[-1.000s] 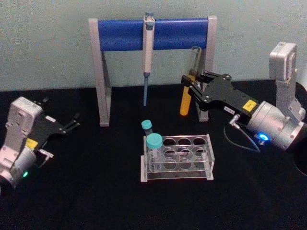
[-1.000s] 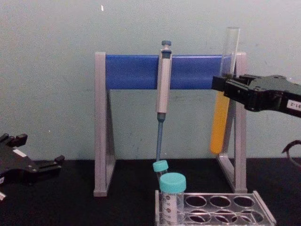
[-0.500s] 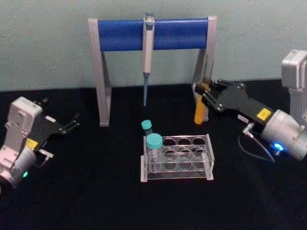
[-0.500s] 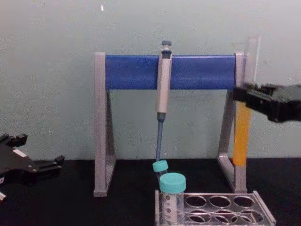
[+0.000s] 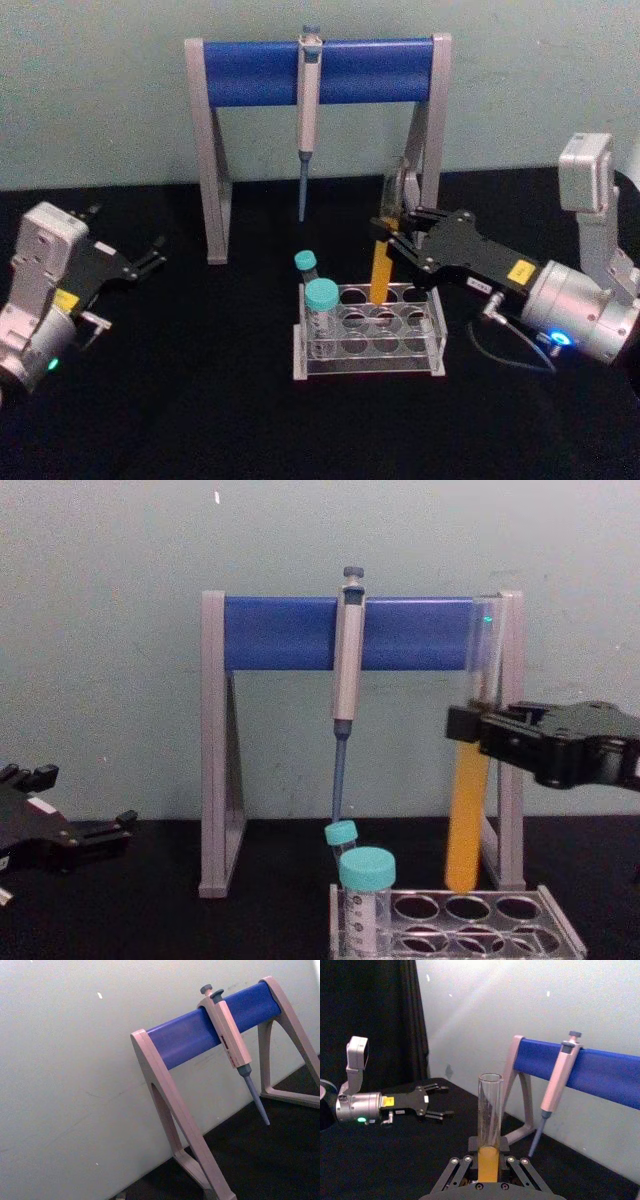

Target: Pick up the test tube from the test tube rack, shake it, then place it back into the test tube rack.

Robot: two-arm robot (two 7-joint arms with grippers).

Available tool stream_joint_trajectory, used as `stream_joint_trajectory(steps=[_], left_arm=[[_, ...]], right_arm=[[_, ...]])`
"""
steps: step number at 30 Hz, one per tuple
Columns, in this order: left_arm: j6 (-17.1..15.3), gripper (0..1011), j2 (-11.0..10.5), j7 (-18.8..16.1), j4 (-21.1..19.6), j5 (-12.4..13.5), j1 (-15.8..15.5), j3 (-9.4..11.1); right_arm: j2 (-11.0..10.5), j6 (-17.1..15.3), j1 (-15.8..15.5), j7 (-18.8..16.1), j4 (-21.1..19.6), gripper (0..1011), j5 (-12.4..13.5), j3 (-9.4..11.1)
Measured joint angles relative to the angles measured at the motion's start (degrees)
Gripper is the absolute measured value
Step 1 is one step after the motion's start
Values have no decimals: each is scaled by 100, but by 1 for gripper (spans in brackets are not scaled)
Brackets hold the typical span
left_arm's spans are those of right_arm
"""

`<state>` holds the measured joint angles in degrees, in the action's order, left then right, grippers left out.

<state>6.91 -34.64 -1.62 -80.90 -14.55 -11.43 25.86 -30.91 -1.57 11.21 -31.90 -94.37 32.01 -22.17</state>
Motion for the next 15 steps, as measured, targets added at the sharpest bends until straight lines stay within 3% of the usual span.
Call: stream_joint_trajectory(steps=[8, 15], left_arm=[[0, 1001, 0, 0, 0, 0, 0, 0], [0, 1001, 0, 0, 0, 0, 0, 0]], right_arm=[[302, 116, 471, 4, 514, 221, 7, -208], [478, 211, 796, 103, 907, 220, -70, -239]])
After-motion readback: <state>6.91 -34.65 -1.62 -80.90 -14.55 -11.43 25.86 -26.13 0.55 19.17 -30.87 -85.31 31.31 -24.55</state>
